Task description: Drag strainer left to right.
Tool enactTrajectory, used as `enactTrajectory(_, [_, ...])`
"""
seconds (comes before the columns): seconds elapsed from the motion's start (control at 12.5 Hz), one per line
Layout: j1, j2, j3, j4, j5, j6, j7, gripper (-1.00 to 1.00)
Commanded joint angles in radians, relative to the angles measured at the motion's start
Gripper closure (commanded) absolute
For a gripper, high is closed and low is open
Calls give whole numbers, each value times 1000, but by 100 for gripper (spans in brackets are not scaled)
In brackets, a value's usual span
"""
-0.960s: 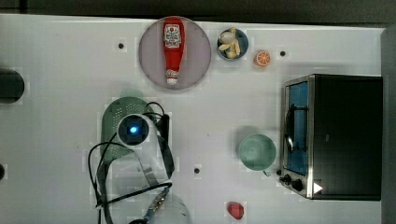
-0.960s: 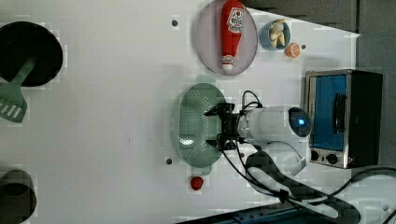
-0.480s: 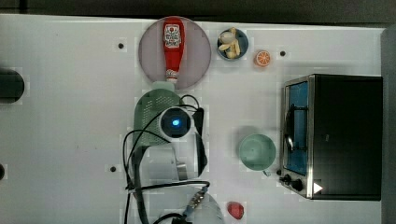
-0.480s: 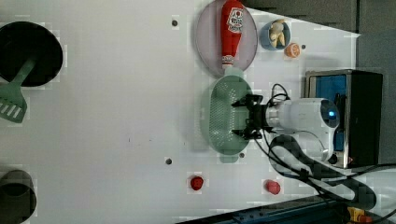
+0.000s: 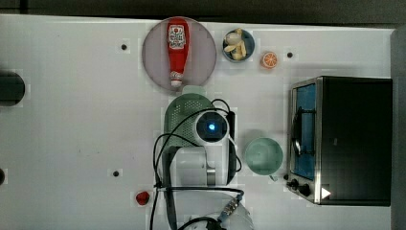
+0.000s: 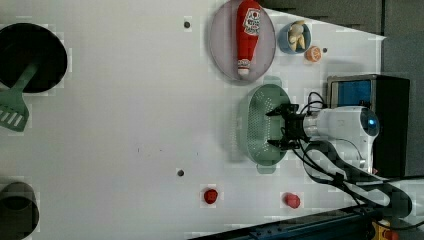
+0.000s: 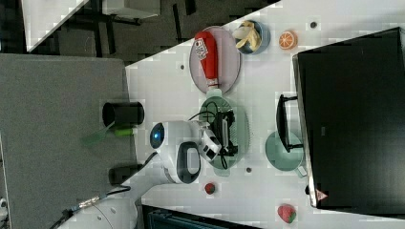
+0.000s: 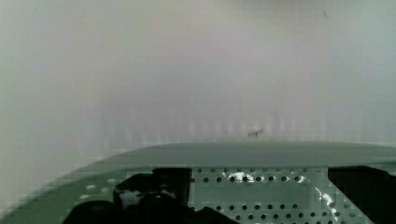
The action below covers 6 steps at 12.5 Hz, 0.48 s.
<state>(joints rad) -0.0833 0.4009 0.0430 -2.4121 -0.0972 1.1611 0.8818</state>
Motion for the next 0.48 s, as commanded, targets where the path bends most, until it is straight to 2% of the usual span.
enactTrajectory(0.08, [-9,-23,-32,12,9,-4,-87,-100])
enactTrajectory(0.48, [-10,-23,-122,11,9,-2,-173,-100])
